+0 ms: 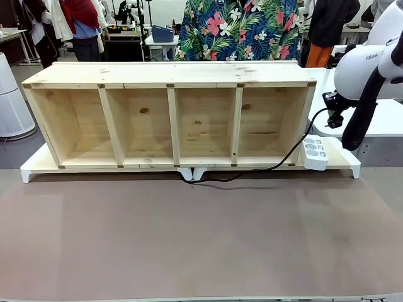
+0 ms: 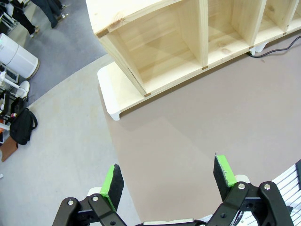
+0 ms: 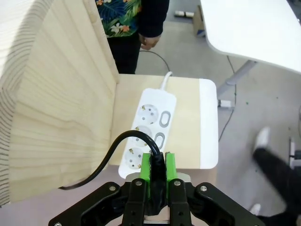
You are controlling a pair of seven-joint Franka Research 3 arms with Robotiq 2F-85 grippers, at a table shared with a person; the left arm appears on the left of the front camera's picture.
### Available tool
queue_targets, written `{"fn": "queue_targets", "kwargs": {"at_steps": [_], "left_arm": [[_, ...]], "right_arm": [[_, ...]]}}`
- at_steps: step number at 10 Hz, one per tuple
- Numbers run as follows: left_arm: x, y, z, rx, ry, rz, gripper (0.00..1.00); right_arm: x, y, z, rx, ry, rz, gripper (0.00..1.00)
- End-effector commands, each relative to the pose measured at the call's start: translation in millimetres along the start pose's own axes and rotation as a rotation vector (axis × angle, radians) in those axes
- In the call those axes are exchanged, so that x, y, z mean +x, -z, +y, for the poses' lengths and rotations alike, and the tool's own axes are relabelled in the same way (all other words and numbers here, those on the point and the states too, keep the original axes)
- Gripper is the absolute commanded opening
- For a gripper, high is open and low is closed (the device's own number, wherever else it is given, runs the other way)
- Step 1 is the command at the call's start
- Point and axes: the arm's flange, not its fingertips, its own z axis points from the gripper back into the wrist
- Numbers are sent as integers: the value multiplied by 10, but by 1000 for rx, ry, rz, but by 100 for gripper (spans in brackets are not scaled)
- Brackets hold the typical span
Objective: Perform cable management.
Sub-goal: Pull the grasped Power Cable to the location of the Power Strip, then release the Power Cable when the human grasps it.
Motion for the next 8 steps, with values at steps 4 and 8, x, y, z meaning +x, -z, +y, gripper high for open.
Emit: {"fn": "queue_targets", "kwargs": {"at_steps": [4, 8], "left_arm": [[-1, -3, 0, 0, -1, 3, 100], [-1, -3, 0, 0, -1, 3, 100]], "right_arm": [[-1, 6, -18, 2, 8, 1, 15], [-1, 6, -18, 2, 8, 1, 15]]}}
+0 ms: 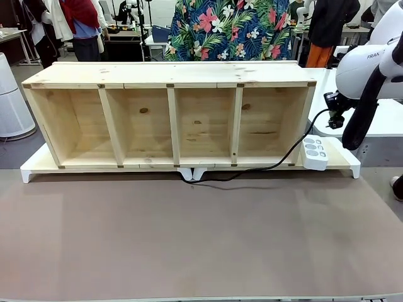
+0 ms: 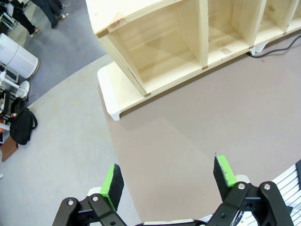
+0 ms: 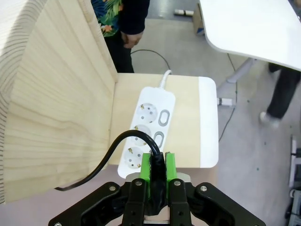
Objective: Perform cable management.
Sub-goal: Release the Power Cable when the human grasps it.
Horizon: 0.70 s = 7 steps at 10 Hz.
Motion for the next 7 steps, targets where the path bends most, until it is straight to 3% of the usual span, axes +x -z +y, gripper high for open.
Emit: {"fn": "queue_targets", "kwargs": {"at_steps": [1, 7], "left_arm": [[-1, -2, 0, 0, -1, 3, 100], [-1, -2, 0, 0, -1, 3, 100]], "right_arm": [[9, -12, 8, 0, -2, -5, 15], [9, -12, 8, 0, -2, -5, 15]]}}
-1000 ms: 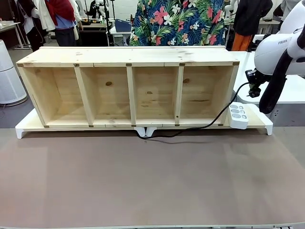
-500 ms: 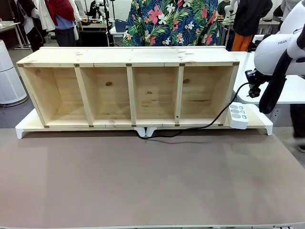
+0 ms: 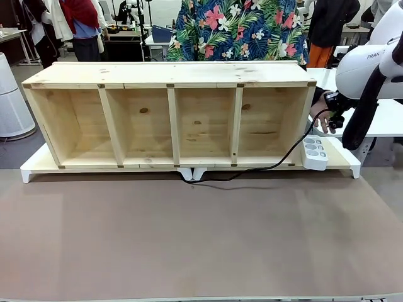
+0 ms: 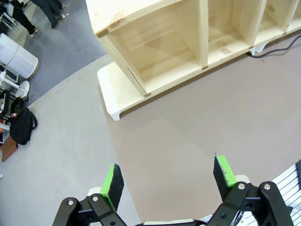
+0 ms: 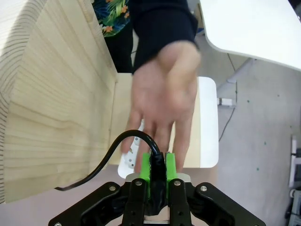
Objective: Perform cable management.
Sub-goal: Release the Power Cable when the human grasps it.
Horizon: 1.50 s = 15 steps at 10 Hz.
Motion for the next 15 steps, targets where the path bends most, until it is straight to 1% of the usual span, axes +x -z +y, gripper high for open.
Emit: {"fn": "queue_targets", "kwargs": {"at_steps": [1, 7, 8, 9, 10, 11, 12, 13, 14, 15], "left_arm": [[-1, -3, 0, 0, -1, 3, 100], [-1, -3, 0, 0, -1, 3, 100], [-1, -3, 0, 0, -1, 3, 100], [-1, -3, 0, 0, -1, 3, 100], [-1, -3, 0, 0, -1, 3, 100], [-1, -3, 0, 0, -1, 3, 100], [-1, -3, 0, 0, -1, 3, 100], [-1, -3, 0, 0, -1, 3, 100], [-1, -3, 0, 0, -1, 3, 100], [-1, -3, 0, 0, -1, 3, 100]], "right_arm": [[9, -12, 7, 0, -2, -5, 15], [1, -2, 6, 0, -1, 0, 15], [7, -14, 1, -1, -10, 26, 35], [7, -33, -1, 4, -16, 21, 35], [8, -45, -4, 2, -25, 21, 55], [4, -56, -6, -1, -31, 19, 37], [3, -62, -12, 0, -29, 16, 75], [-2, -65, -15, -1, -29, 16, 57], [-10, -70, -19, -2, -30, 17, 95], [-12, -73, -17, -2, -31, 17, 77]]}}
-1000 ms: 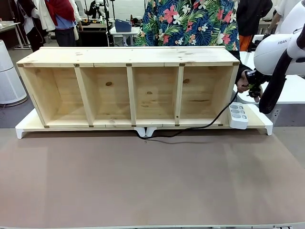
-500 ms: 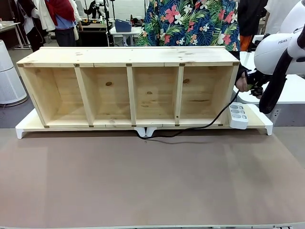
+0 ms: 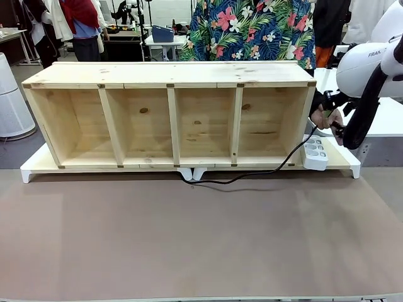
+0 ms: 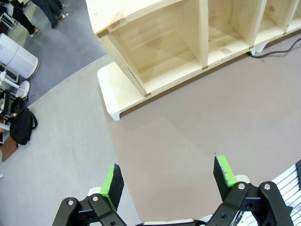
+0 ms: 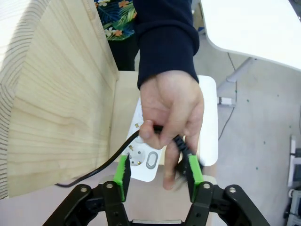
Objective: Perform cable management.
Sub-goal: Release the Power Cable when the human grasps it.
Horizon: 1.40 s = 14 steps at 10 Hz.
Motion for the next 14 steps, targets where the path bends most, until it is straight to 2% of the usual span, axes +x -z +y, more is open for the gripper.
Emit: {"fn": "queue_targets", "kwargs": {"at_steps": [1, 2, 3, 6, 7, 8, 14], "left_arm": [[-1, -3, 0, 0, -1, 3, 100], [-1, -3, 0, 0, -1, 3, 100], [-1, -3, 0, 0, -1, 3, 100], [-1, -3, 0, 0, -1, 3, 100], [-1, -3, 0, 0, -1, 3, 100], [-1, -3, 0, 0, -1, 3, 100], [-1, -3, 0, 0, -1, 3, 100]], "right_arm": [[-20, -33, -22, -3, -22, 11, 100], [-22, -37, -20, -4, -23, 11, 97], [-15, -39, -17, -6, -23, 13, 100], [-13, -50, -11, -9, -23, 17, 100], [-23, -53, 6, -33, -27, -21, 100], [-3, -29, -1, 0, -4, 4, 100], [-3, -29, -1, 0, -4, 4, 100]]}}
